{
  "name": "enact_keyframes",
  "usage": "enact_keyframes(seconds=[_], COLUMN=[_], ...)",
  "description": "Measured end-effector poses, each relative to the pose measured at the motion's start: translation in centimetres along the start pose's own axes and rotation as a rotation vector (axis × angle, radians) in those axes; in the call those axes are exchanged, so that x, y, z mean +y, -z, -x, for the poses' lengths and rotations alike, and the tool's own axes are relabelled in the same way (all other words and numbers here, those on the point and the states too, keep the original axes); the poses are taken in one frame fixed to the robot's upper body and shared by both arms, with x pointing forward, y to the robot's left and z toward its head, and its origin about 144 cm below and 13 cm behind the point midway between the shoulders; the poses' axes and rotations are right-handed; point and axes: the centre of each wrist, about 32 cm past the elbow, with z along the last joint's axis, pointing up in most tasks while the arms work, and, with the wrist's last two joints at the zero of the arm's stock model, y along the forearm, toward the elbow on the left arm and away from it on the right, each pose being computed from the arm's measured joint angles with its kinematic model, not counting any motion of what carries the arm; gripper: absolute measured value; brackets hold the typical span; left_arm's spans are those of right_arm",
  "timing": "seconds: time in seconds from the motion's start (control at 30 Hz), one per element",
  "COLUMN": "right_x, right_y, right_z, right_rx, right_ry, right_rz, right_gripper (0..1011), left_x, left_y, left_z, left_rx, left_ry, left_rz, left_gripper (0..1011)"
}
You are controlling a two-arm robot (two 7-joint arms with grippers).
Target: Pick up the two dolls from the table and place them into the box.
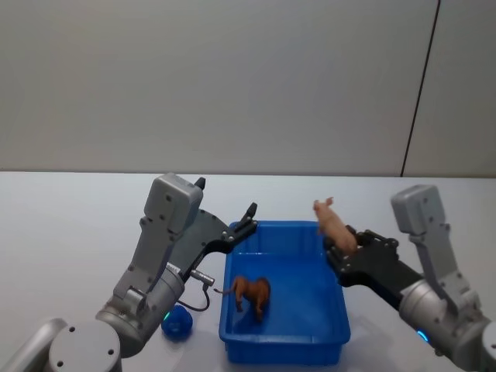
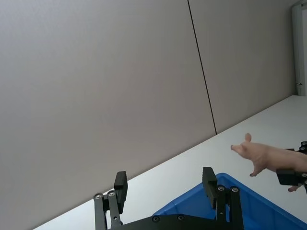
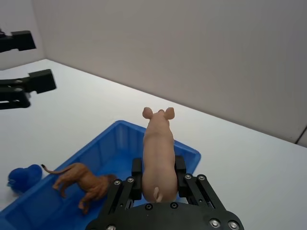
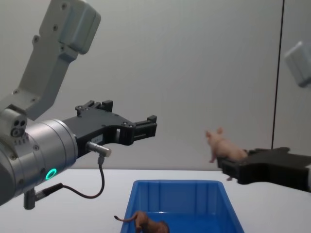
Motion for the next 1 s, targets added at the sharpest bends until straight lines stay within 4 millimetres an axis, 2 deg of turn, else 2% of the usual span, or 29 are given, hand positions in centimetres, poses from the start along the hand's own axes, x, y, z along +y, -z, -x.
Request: enact_keyframes(seconds=[0.1,0.17,0.2,0.33,0.37,0.4,0.43,0.53,0.6,0.73,0.8,1.0], right_x=[0.3,0.6,0.8,1.4,1.6,1.7,1.8,2.0,2.1,2.1,2.0,1.0], right_y=[-0.3,-0.4,-0.5,-0.5,-0.6,-0.6,-0.6,-0.7,-0.8,-0.9,-0.9,-0.6], right_z=[0.2,0.4,0.4,0.6,0.6,0.6,0.6,0.5,0.3,-0.2,-0.5,-2.0], right_rx=[0.004,0.009,0.012,0.020,0.023,0.025,0.027,0.030,0.034,0.040,0.042,0.041], right_ry=[-0.020,-0.032,-0.037,-0.049,-0.052,-0.052,-0.052,-0.051,-0.048,-0.038,-0.034,-0.021], right_rz=[0.010,0.023,0.028,0.047,0.053,0.054,0.058,0.059,0.056,0.044,0.038,0.011], right_gripper=[383,433,495,596,655,655,713,767,868,963,997,1001], left_x=[0.0,0.0,0.0,0.0,0.0,0.0,0.0,0.0,0.0,0.0,0.0,0.0], left_y=[0.0,0.0,0.0,0.0,0.0,0.0,0.0,0.0,0.0,0.0,0.0,0.0], left_z=[0.0,0.0,0.0,0.0,0.0,0.0,0.0,0.0,0.0,0.0,0.0,0.0], left_rx=[0.000,0.000,0.000,0.000,0.000,0.000,0.000,0.000,0.000,0.000,0.000,0.000], left_ry=[0.000,0.000,0.000,0.000,0.000,0.000,0.000,0.000,0.000,0.000,0.000,0.000], left_rz=[0.000,0.000,0.000,0.000,0.000,0.000,0.000,0.000,0.000,0.000,0.000,0.000], left_gripper=[1000,1000,1000,1000,1000,1000,1000,1000,1000,1000,1000,1000])
